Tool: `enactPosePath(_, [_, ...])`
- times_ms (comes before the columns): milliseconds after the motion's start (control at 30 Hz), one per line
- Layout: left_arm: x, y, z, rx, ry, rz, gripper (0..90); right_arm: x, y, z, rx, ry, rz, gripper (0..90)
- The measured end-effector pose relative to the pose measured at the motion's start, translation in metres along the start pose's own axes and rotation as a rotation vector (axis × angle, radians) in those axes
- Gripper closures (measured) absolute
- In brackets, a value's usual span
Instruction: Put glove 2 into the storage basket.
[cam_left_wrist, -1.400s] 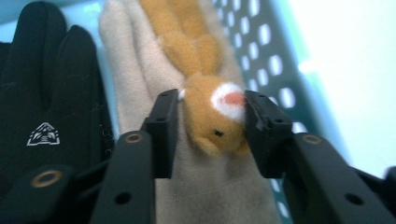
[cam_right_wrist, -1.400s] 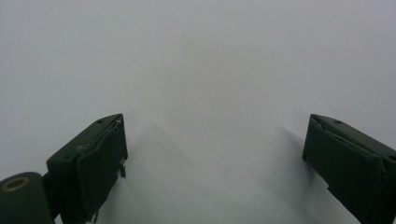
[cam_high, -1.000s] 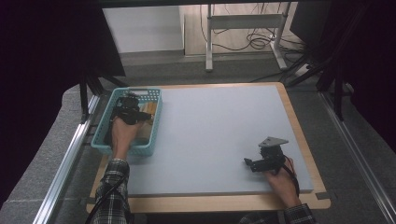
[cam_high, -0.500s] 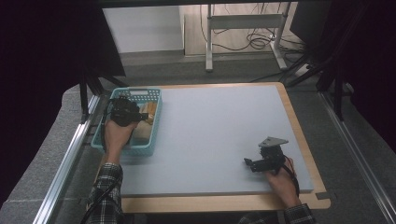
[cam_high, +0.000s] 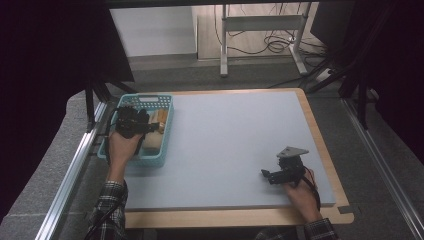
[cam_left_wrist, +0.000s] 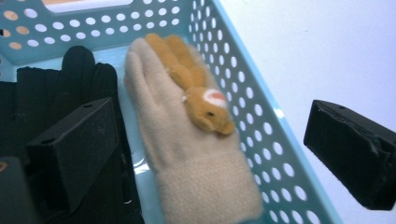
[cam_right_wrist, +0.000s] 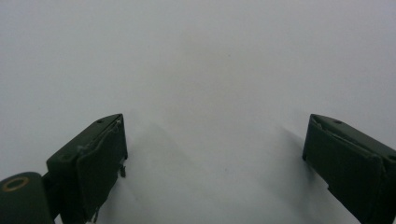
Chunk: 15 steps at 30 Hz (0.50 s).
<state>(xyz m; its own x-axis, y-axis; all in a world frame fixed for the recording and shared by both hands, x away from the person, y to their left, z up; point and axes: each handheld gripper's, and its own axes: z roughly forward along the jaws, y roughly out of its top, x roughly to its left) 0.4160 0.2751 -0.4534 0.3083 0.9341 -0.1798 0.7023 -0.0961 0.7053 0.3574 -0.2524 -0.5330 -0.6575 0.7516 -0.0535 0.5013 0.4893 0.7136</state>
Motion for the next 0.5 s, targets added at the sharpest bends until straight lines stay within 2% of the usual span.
enactPosePath(200, [-0.007, -0.002, -0.007, -0.007, -0.005, 0.038, 2.1, 0.0, 0.0, 0.0, 0.0, 0.0, -0.001, 6.1])
enactPosePath(500, [-0.024, -0.004, -0.015, -0.036, -0.064, 0.08, 1.5, 0.0, 0.0, 0.0, 0.0, -0.001, -0.001, 6.1])
